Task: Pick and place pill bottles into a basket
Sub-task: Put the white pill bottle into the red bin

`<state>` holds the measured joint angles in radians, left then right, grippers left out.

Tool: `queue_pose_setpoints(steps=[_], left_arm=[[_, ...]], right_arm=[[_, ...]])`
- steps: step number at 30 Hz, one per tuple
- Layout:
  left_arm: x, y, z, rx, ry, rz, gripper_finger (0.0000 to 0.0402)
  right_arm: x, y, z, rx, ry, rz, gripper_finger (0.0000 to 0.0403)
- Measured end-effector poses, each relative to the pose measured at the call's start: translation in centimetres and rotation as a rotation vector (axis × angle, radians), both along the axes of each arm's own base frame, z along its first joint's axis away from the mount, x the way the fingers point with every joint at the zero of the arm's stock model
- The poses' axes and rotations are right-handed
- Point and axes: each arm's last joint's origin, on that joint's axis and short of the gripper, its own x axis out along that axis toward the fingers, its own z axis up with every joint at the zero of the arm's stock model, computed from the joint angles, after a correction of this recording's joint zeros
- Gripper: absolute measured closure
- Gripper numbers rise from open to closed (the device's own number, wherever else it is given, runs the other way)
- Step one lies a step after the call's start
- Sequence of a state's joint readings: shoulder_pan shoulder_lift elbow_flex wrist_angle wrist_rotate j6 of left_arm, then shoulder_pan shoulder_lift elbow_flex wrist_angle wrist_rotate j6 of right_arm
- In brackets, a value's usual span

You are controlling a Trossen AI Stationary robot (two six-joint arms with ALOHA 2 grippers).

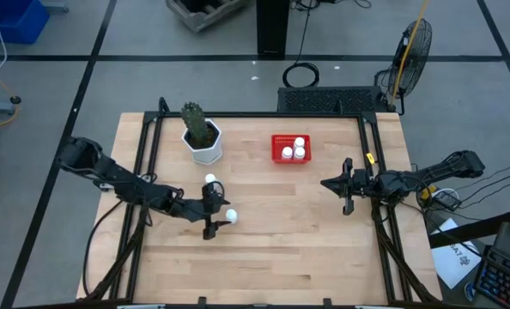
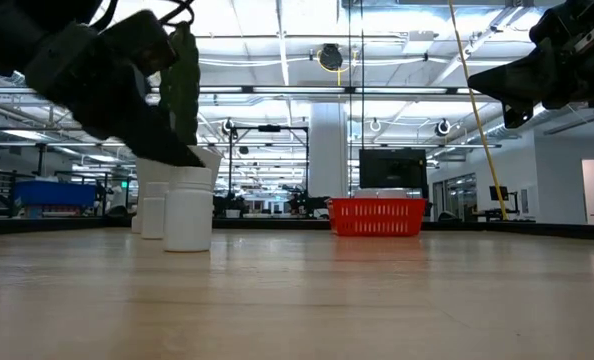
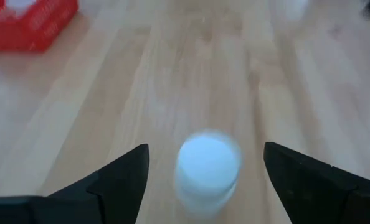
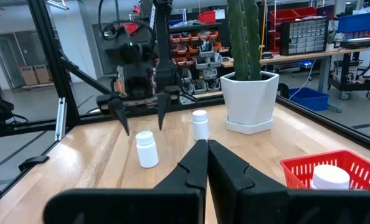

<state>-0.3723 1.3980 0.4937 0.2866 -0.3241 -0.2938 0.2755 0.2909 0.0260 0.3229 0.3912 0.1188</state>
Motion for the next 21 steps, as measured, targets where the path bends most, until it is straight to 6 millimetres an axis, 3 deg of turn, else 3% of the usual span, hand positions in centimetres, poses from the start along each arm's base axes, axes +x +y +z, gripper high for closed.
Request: queue_pose_setpoints(steps=[12, 21], left_arm=[[0.5, 0.2, -1.2, 0.006, 0.034, 0.005, 0.0086], [0.5, 0.0, -1.1, -0.006, 0.037, -0.026, 0.0150]], right_arm=[[0.0, 0.0, 0.0, 0.000, 0.000, 0.000, 0.0399], [0.0, 0.0, 0.0, 0.000, 0.000, 0.000, 0.0399]])
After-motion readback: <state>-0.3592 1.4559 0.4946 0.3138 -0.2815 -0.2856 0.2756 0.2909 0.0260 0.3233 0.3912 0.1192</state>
